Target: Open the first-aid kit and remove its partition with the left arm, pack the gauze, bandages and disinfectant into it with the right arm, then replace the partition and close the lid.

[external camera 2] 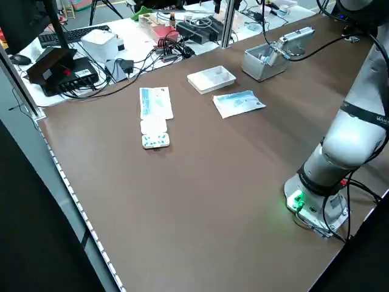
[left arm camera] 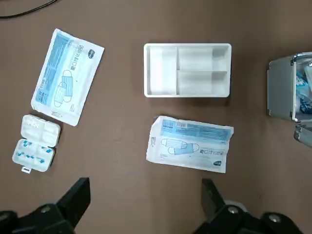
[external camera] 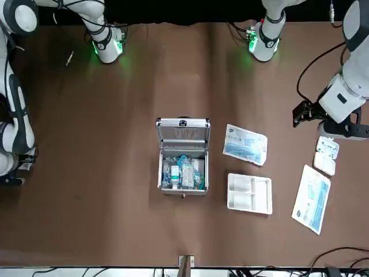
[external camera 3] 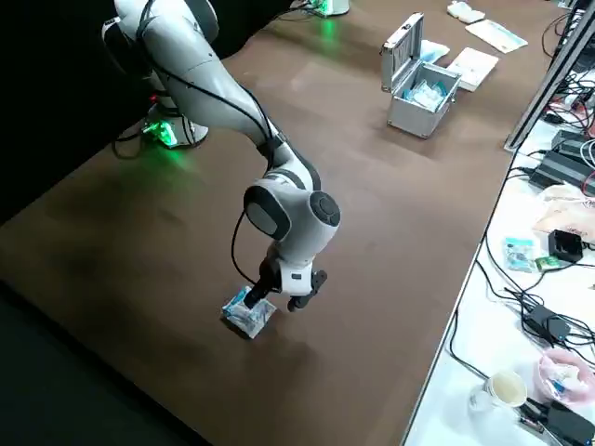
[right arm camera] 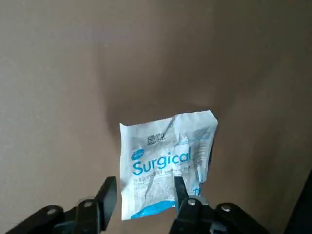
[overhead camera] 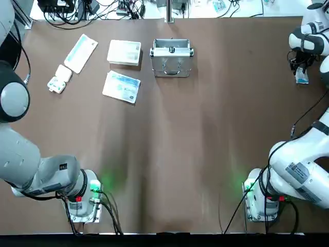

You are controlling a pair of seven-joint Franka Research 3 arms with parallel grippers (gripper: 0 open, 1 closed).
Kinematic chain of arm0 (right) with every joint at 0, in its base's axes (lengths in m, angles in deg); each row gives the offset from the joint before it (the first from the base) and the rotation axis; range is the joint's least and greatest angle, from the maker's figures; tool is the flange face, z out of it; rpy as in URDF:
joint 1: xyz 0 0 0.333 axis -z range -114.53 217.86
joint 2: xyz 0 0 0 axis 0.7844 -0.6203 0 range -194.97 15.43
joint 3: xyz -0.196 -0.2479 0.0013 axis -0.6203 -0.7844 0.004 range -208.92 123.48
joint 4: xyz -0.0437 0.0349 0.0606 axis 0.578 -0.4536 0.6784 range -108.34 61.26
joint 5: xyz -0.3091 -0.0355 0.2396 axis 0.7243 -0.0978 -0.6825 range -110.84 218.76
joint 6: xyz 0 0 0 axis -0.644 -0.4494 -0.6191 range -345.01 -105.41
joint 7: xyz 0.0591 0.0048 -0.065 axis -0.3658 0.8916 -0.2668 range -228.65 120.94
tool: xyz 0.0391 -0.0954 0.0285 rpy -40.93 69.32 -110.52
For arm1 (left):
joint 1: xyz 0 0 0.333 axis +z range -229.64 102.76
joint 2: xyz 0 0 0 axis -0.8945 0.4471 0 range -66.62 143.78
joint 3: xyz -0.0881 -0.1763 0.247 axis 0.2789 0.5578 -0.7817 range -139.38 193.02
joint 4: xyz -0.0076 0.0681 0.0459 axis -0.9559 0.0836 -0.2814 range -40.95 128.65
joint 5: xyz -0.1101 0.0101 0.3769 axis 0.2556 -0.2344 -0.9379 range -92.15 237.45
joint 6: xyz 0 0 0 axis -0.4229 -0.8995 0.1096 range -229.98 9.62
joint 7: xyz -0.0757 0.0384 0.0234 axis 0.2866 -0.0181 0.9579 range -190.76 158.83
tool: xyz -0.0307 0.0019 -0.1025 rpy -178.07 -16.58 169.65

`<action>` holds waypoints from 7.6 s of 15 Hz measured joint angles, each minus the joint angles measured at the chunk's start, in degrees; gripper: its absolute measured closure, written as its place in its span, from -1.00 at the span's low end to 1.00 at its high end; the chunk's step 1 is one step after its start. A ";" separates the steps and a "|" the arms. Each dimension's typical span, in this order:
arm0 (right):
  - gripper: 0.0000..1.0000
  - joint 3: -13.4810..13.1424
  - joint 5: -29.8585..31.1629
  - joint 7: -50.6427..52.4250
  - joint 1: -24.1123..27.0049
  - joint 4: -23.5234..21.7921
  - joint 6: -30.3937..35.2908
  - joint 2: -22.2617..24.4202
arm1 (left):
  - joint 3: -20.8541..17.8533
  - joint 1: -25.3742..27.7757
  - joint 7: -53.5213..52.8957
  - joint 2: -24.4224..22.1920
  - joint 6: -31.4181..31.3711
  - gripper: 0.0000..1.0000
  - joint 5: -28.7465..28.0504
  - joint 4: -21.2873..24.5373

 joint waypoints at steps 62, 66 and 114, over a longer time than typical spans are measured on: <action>0.96 5.19 -2.73 -11.76 -8.06 -1.70 5.71 2.28 | 1.36 -0.08 0.46 0.15 0.19 -1.00 0.00 0.23; 0.96 16.63 -5.53 -20.15 -7.71 -0.69 15.42 3.27 | 1.37 -0.09 0.46 2.38 -1.43 -1.00 0.00 0.83; -0.89 21.99 -23.05 -53.00 -48.07 8.13 -24.08 -2.58 | -0.78 -5.62 13.18 38.55 -47.90 -0.11 -16.45 5.65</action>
